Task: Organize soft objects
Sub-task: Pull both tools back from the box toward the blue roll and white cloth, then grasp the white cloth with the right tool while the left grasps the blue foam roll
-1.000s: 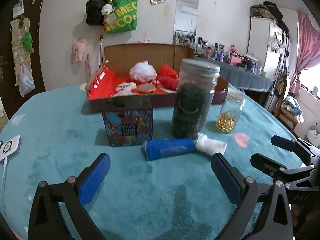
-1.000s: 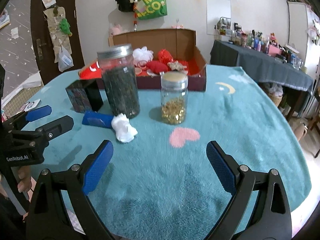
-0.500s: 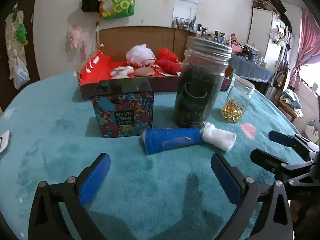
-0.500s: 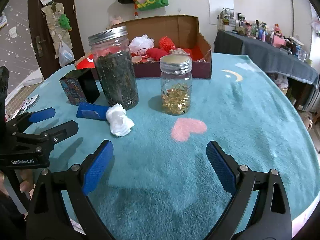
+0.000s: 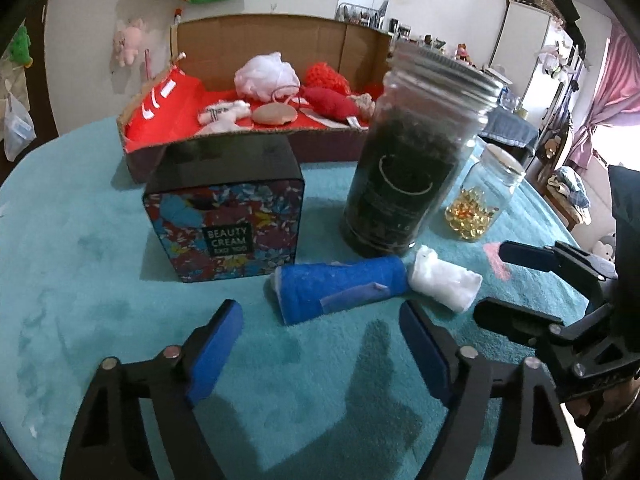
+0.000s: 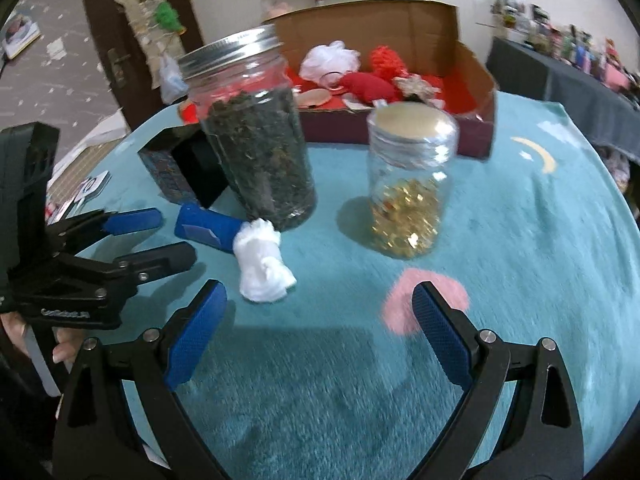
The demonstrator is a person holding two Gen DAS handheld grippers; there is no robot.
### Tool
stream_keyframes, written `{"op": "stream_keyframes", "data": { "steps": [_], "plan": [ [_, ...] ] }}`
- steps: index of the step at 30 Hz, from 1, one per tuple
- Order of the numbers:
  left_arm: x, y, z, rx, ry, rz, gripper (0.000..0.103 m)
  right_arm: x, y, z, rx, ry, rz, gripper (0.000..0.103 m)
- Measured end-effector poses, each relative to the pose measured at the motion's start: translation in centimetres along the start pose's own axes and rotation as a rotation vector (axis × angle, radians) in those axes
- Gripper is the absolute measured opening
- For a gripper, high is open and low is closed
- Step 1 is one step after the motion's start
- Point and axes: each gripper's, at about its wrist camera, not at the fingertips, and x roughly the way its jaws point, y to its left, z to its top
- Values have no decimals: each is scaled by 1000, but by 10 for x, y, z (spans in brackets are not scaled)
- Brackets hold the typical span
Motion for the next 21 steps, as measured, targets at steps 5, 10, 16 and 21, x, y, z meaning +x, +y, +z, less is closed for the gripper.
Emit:
{"op": "stream_keyframes", "data": {
  "steps": [5,10,16,21],
  "plan": [
    [4,-3,5,-3,2,0,71,11,6,6,-34,45,55,69],
    [4,-5,7,-1,-7,-14,43,16,10,10,-51,58,98,30],
    [-7,3,4,-22,-32,-47,19,5,20,4,-85,4,112,14],
    [-19,6,-2,-18,-38,-69,9,-4,14,-2,-20,-16,103,13]
  ]
}}
